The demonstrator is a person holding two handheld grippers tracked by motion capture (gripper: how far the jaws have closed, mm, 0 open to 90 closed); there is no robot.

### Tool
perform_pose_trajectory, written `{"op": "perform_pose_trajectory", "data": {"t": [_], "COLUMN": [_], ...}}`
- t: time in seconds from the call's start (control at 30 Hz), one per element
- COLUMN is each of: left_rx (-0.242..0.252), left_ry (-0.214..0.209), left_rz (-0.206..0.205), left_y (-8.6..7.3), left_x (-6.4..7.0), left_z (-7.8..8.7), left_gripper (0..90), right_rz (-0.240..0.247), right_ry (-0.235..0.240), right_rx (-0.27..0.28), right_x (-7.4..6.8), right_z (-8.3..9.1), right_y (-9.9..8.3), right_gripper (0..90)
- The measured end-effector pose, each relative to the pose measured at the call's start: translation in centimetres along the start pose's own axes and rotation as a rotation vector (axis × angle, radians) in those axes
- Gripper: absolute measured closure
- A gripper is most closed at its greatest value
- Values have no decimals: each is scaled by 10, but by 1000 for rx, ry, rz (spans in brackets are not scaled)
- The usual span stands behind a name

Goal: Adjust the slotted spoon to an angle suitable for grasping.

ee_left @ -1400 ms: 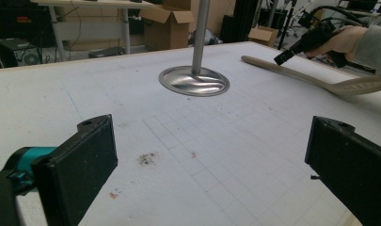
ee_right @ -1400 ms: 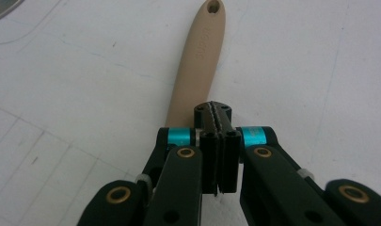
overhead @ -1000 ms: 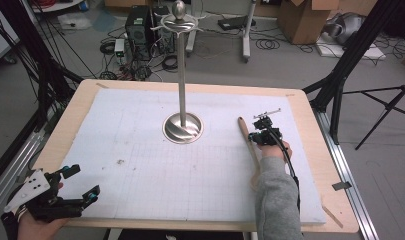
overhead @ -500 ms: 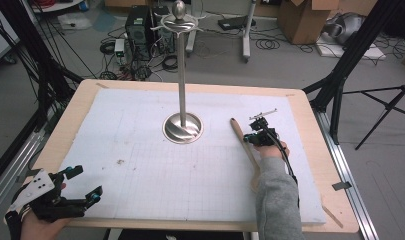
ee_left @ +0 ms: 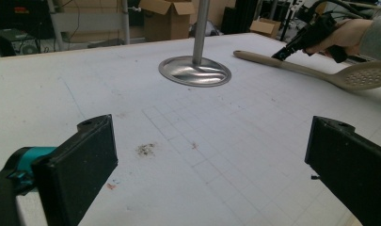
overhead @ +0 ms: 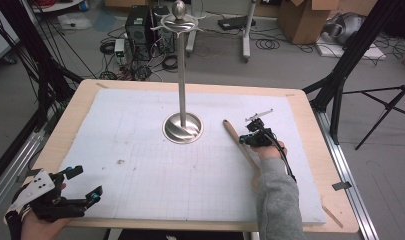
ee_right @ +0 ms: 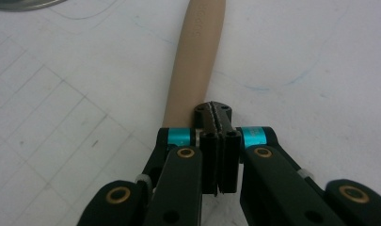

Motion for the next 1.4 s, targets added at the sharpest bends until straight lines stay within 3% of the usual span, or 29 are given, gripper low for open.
{"op": "perform_pose_trajectory", "data": {"t": [0.93,1.27,1.4], "left_rx": [-4,-1,0], "left_ry": [3,3,1], "left_rz": [-1,2,2], "left_y": [-1,-1,0], "left_x": [-1,-2,-2], "left_z": [-1,-1,-1], "left_gripper": [30,30,29], "right_rz": [184,230,224], "right_ry": [118,175,198], "right_rx": [-37,-58,-68], "right_x": [-33,-48,-51], "right_z": [-16,-21,-22], "right_y": [12,15,15], "right_gripper": [900,900,900]}}
Point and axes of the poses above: each handheld gripper's, and its own axes: z roughly backward along the jaws, y roughly out of its top, x roughly to its right, the point moved 5 cm from there along -z, roughly forward along the jaws, and after that the axes turned 11 degrees about y, right-handed, at the moved point
